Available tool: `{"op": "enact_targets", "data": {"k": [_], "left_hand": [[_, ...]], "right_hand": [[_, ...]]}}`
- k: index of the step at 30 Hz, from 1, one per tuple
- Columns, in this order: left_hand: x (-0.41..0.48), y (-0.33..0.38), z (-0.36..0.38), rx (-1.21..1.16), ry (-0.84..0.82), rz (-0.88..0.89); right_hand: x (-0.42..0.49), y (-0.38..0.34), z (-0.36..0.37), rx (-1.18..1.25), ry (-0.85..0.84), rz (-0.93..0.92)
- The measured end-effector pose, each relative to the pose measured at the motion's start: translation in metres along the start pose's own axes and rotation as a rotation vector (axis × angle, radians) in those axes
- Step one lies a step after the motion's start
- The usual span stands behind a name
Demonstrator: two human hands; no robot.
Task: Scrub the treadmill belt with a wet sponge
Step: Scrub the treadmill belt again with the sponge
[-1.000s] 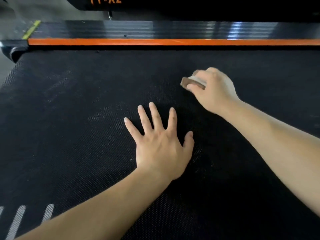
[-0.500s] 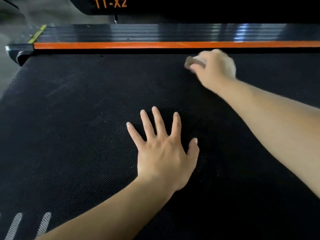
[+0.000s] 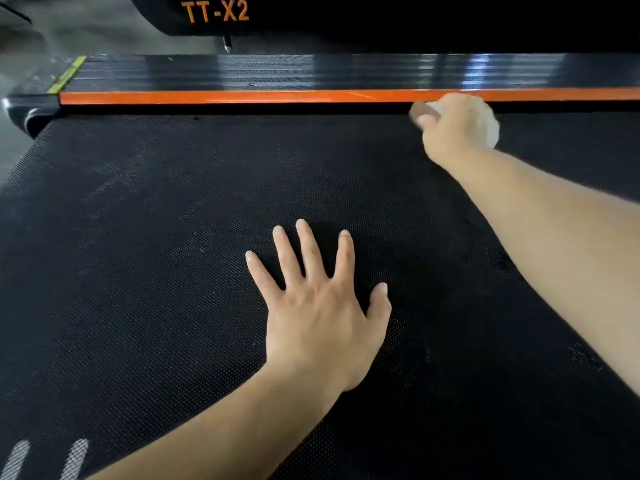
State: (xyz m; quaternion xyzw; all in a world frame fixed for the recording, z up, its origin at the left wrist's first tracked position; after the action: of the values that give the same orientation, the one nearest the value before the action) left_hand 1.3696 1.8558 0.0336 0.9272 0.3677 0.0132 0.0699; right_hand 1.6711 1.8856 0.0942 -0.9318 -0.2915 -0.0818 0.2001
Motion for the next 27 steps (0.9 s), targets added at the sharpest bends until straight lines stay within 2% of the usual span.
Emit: {"op": "enact_targets", "data": {"k": [3,4,8,9,14,15,19,21,24,26,27], "left_hand": [[0.000,0.000,-0.003,-0.028,0.021,-0.012],[0.001,0.000,-0.003,-0.026,0.019,-0.010],[0.000,0.001,-0.002,-0.016,0.010,-0.001],[0.000,0.000,-0.002,-0.022,0.018,-0.007],[0.001,-0.001,-0.003,-0.017,0.001,-0.012],[0.001,-0.001,-0.003,-0.014,-0.004,-0.013],[0.001,-0.001,-0.002,-0.005,-0.012,-0.015],[0.001,0.000,-0.002,0.001,-0.021,-0.017],[0.001,0.000,-0.002,0.010,-0.027,-0.019],[0.001,0.000,-0.002,0.013,-0.024,-0.017],[0.001,-0.001,-0.002,0.017,-0.029,-0.015]], "right_hand": [[-0.026,-0.011,0.009,0.118,-0.161,-0.229],[-0.027,-0.006,0.005,0.104,-0.176,-0.249],[-0.001,0.026,-0.013,0.035,-0.001,0.028],[-0.006,0.021,-0.011,0.013,0.024,0.021],[-0.057,-0.007,-0.004,0.122,-0.185,-0.363],[-0.051,0.002,-0.011,0.076,-0.163,-0.353],[-0.023,0.037,-0.022,0.047,0.011,-0.024],[-0.040,0.022,-0.013,0.060,0.003,-0.103],[-0.084,0.002,-0.011,0.105,-0.140,-0.346],[-0.077,0.016,-0.021,0.016,-0.107,-0.338],[-0.065,0.030,-0.027,-0.020,-0.071,-0.246]]}}
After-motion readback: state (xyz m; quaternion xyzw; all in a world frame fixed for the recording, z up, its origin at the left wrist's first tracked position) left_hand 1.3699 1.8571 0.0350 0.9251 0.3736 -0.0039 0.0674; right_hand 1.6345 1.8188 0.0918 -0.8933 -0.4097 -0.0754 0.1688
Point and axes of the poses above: each hand's wrist, its own x-axis towards the middle knuckle, its own z-axis out of the palm, y = z × x, the point moved 7 cm from there along x, towards the middle knuckle, and after that the axes turned 1 degree about z, right-handed, at the moved point
